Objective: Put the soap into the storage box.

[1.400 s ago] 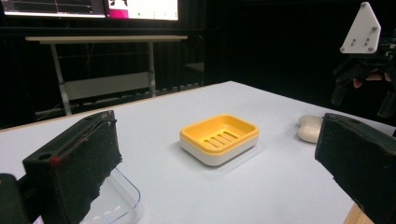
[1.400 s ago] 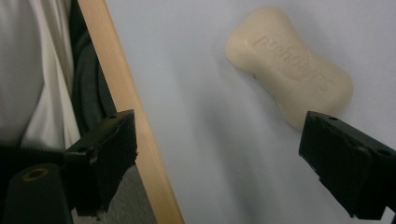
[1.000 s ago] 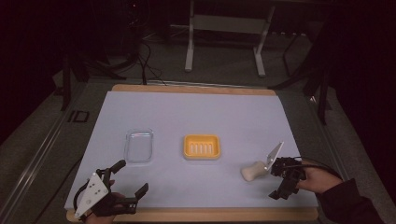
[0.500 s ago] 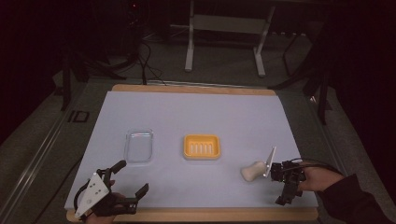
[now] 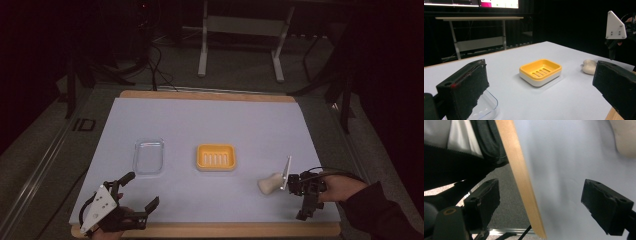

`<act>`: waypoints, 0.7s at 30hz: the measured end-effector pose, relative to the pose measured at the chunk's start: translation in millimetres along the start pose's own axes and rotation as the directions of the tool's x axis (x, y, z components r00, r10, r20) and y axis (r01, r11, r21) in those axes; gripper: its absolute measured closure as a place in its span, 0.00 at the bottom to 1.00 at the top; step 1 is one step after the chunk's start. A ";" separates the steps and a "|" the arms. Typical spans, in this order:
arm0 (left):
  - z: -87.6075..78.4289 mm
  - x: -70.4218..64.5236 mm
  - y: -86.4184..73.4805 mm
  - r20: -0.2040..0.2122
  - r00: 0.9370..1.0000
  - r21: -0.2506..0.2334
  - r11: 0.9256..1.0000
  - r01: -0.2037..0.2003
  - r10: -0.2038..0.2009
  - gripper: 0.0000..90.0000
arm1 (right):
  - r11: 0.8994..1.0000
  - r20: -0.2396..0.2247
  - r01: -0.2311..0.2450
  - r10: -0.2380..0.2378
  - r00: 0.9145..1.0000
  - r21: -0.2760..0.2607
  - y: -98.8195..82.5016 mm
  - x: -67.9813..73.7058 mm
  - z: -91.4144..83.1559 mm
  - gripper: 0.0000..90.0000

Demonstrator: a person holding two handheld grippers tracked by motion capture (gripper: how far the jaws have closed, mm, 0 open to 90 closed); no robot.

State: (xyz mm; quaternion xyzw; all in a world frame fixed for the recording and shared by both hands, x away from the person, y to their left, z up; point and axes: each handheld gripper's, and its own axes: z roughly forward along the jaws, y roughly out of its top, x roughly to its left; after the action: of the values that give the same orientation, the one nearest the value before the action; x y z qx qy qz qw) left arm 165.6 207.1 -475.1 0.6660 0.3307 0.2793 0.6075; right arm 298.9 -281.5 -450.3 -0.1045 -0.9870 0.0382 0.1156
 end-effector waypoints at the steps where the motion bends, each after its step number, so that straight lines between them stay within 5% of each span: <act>1: 0.2 0.0 -0.1 0.001 1.000 0.000 1.000 0.002 -0.002 0.00 | 1.000 0.001 0.022 -0.022 1.000 0.007 1.6 2.4 -0.5 0.17; 12: 0.6 0.3 -0.6 0.005 1.000 0.007 1.000 0.007 -0.007 0.00 | 0.997 -0.017 0.083 -0.083 0.996 0.003 12.3 2.8 -2.9 0.16; 14: 0.6 0.5 -0.8 0.008 1.000 0.009 1.000 0.009 -0.009 0.00 | 0.992 0.017 0.129 -0.129 0.991 0.004 16.1 5.2 -2.8 0.17; 21: 0.2 0.8 -0.9 0.008 1.000 0.009 1.000 0.014 -0.014 0.00 | 0.988 0.079 0.156 -0.154 0.985 -0.018 25.0 2.9 -5.4 0.22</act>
State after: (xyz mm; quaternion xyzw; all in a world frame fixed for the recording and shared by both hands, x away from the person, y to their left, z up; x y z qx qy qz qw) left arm 166.2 207.7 -476.0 0.6675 0.3345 0.2708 0.6076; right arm 302.4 -256.2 -446.9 -0.0274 -0.9963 0.0212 0.0787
